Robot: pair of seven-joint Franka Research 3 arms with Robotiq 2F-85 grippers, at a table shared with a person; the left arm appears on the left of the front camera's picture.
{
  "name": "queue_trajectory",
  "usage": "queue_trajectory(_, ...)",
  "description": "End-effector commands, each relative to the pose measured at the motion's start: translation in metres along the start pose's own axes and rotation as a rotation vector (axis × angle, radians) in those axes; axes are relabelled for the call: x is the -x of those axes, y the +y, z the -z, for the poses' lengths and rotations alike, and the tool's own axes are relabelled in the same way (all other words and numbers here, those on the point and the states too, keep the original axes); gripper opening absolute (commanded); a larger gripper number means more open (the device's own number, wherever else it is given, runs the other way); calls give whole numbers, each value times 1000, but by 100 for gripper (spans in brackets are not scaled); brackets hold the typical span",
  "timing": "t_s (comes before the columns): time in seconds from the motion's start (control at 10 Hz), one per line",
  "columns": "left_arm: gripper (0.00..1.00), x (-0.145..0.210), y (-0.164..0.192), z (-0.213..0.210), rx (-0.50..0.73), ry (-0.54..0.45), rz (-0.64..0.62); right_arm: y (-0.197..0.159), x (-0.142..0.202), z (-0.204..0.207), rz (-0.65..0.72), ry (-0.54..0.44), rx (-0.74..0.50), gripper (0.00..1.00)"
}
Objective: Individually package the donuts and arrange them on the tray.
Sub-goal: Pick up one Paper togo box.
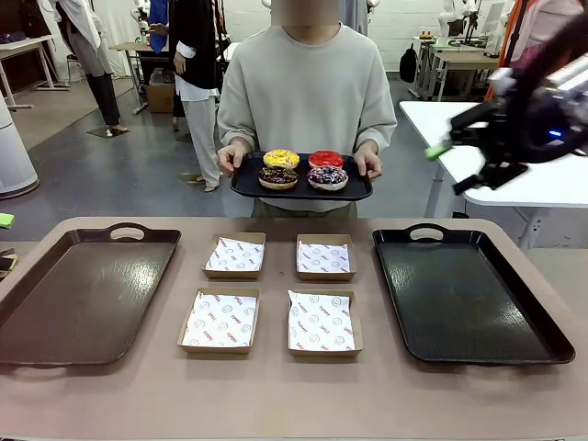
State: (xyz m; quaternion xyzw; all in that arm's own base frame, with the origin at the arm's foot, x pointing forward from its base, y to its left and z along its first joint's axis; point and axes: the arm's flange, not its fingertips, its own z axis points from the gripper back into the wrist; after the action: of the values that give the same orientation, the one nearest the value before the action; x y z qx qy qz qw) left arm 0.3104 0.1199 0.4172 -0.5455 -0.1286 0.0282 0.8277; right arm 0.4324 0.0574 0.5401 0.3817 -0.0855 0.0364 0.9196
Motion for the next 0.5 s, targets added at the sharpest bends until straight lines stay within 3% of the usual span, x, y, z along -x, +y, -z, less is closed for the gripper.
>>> queue_trajectory(0.0, 100, 0, 0, -2, 15, -5, 4, 11, -50, 41, 19, 82, 189, 100)
queue_trajectory(0.4, 100, 0, 0, -2, 15, -5, 4, 45, -80, 147, -20, 110, 470, 100)
